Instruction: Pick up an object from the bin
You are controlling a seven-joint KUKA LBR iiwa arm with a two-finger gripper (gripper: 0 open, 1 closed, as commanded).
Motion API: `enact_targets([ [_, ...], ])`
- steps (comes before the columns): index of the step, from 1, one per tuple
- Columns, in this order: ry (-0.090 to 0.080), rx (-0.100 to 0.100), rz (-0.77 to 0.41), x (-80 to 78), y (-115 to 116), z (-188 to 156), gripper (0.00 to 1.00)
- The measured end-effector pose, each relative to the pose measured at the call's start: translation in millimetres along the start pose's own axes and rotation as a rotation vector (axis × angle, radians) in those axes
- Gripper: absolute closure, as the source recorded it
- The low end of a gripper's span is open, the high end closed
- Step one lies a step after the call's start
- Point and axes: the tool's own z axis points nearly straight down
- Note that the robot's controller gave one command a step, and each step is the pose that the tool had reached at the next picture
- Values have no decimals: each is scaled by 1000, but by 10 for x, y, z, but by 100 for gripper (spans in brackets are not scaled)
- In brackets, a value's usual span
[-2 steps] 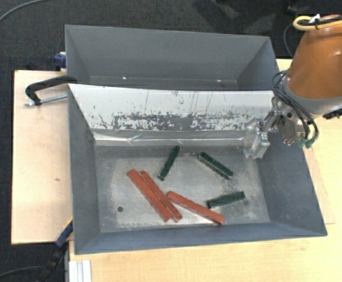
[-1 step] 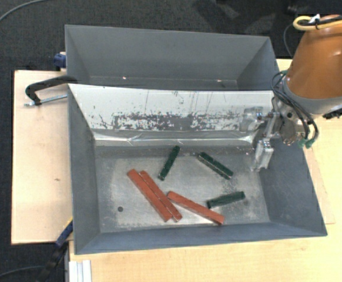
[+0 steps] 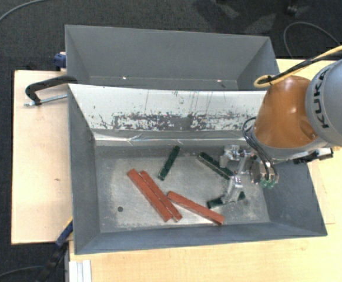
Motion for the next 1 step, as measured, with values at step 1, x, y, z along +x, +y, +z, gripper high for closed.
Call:
enact_targets([
  [1, -16, -2, 57, -477, 353, 234, 0],
])
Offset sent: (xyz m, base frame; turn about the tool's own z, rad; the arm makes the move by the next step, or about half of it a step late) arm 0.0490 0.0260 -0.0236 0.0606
